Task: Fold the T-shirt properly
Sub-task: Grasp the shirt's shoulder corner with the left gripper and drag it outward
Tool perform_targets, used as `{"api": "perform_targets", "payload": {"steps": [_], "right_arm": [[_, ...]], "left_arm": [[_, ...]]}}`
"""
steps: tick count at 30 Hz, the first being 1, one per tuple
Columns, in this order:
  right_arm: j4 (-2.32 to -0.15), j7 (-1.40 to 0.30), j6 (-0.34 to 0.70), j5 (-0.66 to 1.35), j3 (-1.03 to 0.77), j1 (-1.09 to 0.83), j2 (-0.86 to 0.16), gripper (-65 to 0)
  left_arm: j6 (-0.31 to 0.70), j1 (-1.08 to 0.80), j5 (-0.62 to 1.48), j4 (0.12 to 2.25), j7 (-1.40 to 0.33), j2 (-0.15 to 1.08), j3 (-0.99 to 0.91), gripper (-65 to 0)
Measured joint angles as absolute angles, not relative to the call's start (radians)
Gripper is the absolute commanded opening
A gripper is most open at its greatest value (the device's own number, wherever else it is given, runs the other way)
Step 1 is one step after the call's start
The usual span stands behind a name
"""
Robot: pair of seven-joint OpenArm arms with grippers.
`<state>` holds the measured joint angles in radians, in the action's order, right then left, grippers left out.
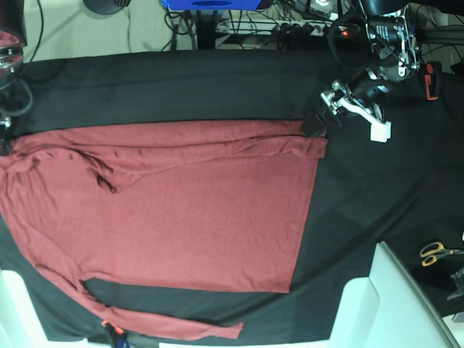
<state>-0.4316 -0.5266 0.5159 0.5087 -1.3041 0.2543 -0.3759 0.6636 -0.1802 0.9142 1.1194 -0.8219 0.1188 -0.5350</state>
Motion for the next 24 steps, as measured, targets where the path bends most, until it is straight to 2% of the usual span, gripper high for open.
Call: {"api": "perform_targets", "payload": {"steps": [14, 16, 17, 20, 24], "right_arm": [[-0.432, -0.527, 0.516, 0.508, -1.304, 0.254, -0.376, -64.5], [-0.432, -0.527, 0.516, 0.508, -1.304, 0.254, -0.377, -64.7], [-0.432, -0.527, 0.516, 0.508, -1.304, 0.254, -0.377, -64.7], [-0.432, -0.527, 0.516, 0.508, -1.304, 0.254, -0.376, -64.7], [-0.432, -0.527, 0.516, 0.508, -1.304, 0.254, -0.374, -64.8]], "left_arm": [[0.629, -0.081, 0.929, 1.026, -0.823, 0.092, -0.529, -13.8], [0.621, -0.072, 0.923, 1.017, -0.817, 0.092, -0.529, -23.5], [0.604, -0.07, 0.913, 1.016, -0.814, 0.093, -0.529, -31.9], [0.599, -0.071, 0.879, 1.013, -0.829, 0.095, -0.529, -65.0], [0.493, -0.046, 0.888, 1.007, -0.84, 0.094, -0.527, -65.0]]}}
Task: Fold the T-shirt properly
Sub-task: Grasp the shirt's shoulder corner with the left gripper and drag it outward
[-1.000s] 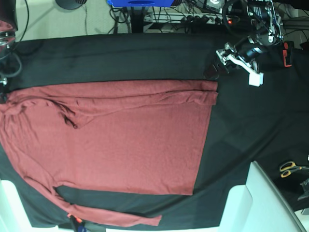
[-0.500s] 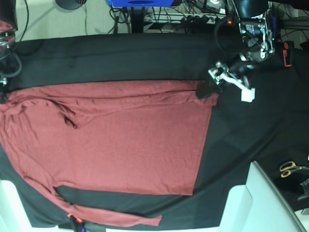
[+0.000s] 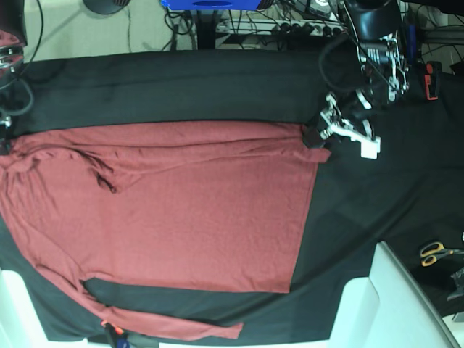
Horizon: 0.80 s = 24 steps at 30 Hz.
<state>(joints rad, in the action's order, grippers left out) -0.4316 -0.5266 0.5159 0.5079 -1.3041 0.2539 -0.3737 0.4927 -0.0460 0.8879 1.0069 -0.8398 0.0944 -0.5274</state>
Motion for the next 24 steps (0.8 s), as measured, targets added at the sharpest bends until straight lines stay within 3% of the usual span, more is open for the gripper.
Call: {"api": "perform_targets", "payload": {"steps": [6, 11, 17, 24], "right_arm": [[-0.452, -0.567, 0.522, 0.508, -1.304, 0.243, -0.374, -64.8], [-0.659, -0.688, 0.525, 0.506, -1.308, 0.193, -0.339, -64.8], [-0.942, -0.833, 0.529, 0.508, -1.31, 0.154, -0.228, -64.8], [-1.11, -0.888, 0.524, 0.508, -1.31, 0.096, -0.156, -64.8]], "left_arm": [[0.448, -0.107, 0.883, 1.108, -0.849, 0.095, -0.524, -65.0], [0.445, -0.17, 0.879, 1.193, -0.857, 0.102, -0.528, -65.0], [0.448, -0.2, 0.883, 1.277, -0.999, 0.102, -0.564, -65.0], [0.448, -0.267, 0.879, 1.36, -1.001, 0.118, -0.588, -65.0]]}}
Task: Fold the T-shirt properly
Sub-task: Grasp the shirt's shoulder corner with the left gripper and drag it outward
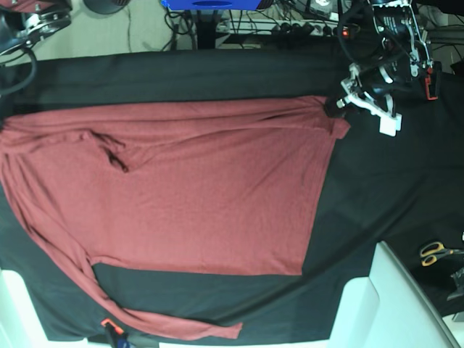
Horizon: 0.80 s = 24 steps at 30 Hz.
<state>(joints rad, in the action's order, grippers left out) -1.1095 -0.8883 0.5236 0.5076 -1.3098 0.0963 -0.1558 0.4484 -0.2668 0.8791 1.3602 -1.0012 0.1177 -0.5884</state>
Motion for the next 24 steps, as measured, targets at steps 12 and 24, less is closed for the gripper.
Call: {"api": "perform_targets", "payload": {"steps": [12, 24], "right_arm": [[-1.113, -0.929, 0.524, 0.509, -1.31, 0.012, -0.155, -64.8], [-1.113, -0.973, 0.532, 0.509, -1.386, -0.026, -0.154, -64.8]], "left_arm": [[0.453, -0.332, 0.884, 1.365, -1.003, 0.161, -0.589, -65.0], [0.455, -0.414, 0.887, 1.46, -1.002, 0.169, -0.589, -65.0]]}}
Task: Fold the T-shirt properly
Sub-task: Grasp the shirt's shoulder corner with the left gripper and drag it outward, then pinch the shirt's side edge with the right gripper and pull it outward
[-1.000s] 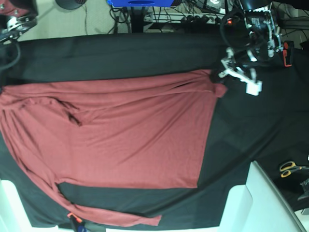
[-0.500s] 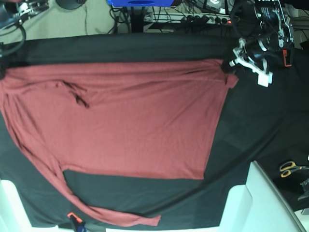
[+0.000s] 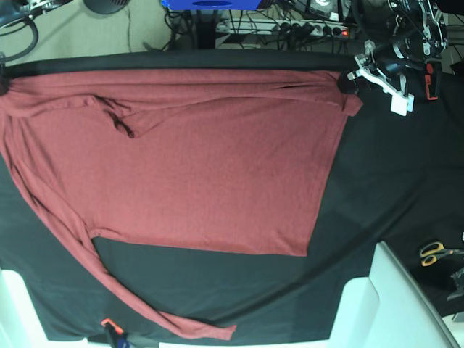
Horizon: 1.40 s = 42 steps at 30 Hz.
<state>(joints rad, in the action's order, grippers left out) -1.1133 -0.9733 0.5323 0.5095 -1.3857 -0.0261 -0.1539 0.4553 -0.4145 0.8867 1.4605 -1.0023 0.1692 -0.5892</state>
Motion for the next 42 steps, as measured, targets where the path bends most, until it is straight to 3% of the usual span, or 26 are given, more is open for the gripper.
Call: {"api": "perform_targets", "payload": {"steps": [18, 20, 23, 27, 31, 34, 42], "right_arm": [[-1.111, -0.971, 0.532, 0.506, -1.385, -0.032, -0.154, -63.3], [-1.111, -0.97, 0.532, 0.506, -1.384, -0.039, -0.154, -57.6], [-1.111, -0.969, 0.527, 0.501, -1.392, -0.043, -0.155, -44.0], [-1.113, -0.965, 0.528, 0.506, -1.392, -0.043, -0.157, -27.5], [-1.113, -0.965, 0.528, 0.506, -1.393, -0.043, -0.157, -24.6], [-1.113, -0.965, 0.528, 0.506, -1.393, -0.043, -0.157, -24.2], [-1.113, -0.967, 0.532, 0.503, -1.473, -0.045, -0.181, -23.9]], "left_arm": [[0.456, -0.463, 0.887, 1.46, -0.998, 0.166, -0.588, -65.0], [0.455, -0.46, 0.887, 1.46, -0.995, 0.166, -0.588, -65.0], [0.455, -0.46, 0.879, 1.46, -0.995, 0.167, -0.588, -65.0], [0.455, -0.461, 0.872, 1.46, -0.995, 0.167, -0.588, -38.2], [0.455, -0.461, 0.871, 1.46, -0.995, 0.17, -0.589, -16.3], [0.455, -0.462, 0.871, 1.46, -0.995, 0.17, -0.589, -9.2], [0.449, -0.463, 0.868, 1.46, -0.993, 0.175, -0.809, -8.4]]}}
